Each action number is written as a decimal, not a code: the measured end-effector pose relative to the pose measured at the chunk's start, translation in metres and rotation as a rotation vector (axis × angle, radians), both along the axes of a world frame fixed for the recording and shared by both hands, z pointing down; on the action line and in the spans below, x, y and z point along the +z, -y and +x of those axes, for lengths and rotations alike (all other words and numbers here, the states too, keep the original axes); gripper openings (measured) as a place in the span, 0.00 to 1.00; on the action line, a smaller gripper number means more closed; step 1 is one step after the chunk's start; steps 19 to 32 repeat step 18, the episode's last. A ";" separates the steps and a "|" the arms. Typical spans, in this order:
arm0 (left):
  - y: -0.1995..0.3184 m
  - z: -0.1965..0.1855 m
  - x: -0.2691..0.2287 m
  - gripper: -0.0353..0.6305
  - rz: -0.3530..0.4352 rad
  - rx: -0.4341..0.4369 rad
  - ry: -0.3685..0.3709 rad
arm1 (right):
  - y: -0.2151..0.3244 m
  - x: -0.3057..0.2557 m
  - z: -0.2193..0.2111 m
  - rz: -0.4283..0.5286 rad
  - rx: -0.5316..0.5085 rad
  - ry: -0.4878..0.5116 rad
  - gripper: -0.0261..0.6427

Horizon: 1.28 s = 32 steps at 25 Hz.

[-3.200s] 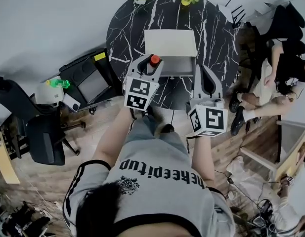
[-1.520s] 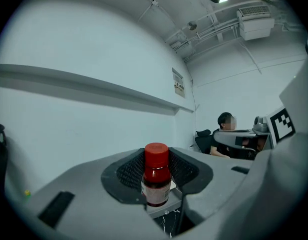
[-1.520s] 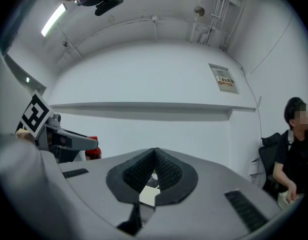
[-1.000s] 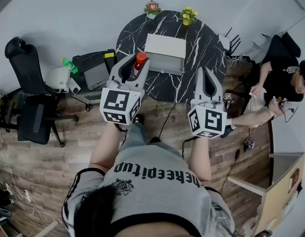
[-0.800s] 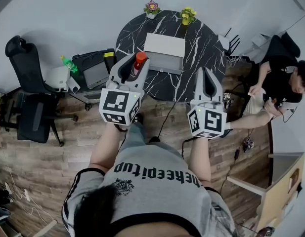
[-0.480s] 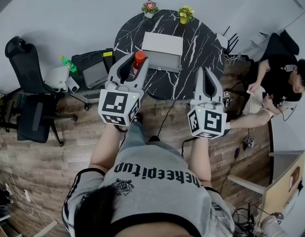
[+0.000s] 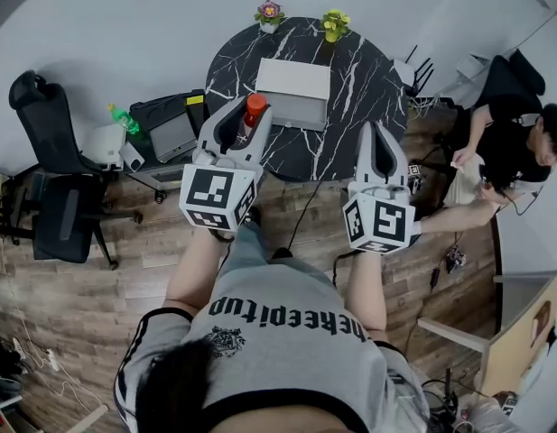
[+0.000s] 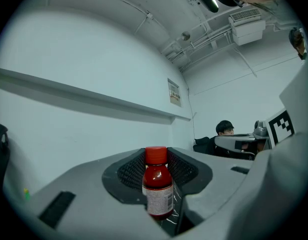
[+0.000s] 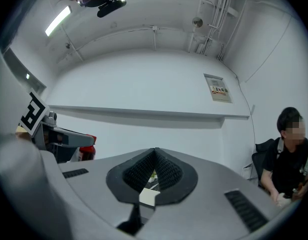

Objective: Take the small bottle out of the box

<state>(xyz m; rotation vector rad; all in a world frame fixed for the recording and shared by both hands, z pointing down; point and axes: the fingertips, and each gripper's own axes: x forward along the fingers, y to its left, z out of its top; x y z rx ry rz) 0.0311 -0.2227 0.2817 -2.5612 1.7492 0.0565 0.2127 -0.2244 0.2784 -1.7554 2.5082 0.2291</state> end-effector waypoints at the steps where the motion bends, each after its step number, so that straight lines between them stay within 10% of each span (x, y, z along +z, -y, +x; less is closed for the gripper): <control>1: 0.000 0.000 0.000 0.26 0.000 -0.001 -0.001 | 0.001 0.000 0.000 0.000 -0.001 0.000 0.04; 32: 0.009 0.001 0.001 0.26 0.001 -0.015 -0.015 | 0.010 0.003 0.001 -0.007 -0.014 -0.007 0.04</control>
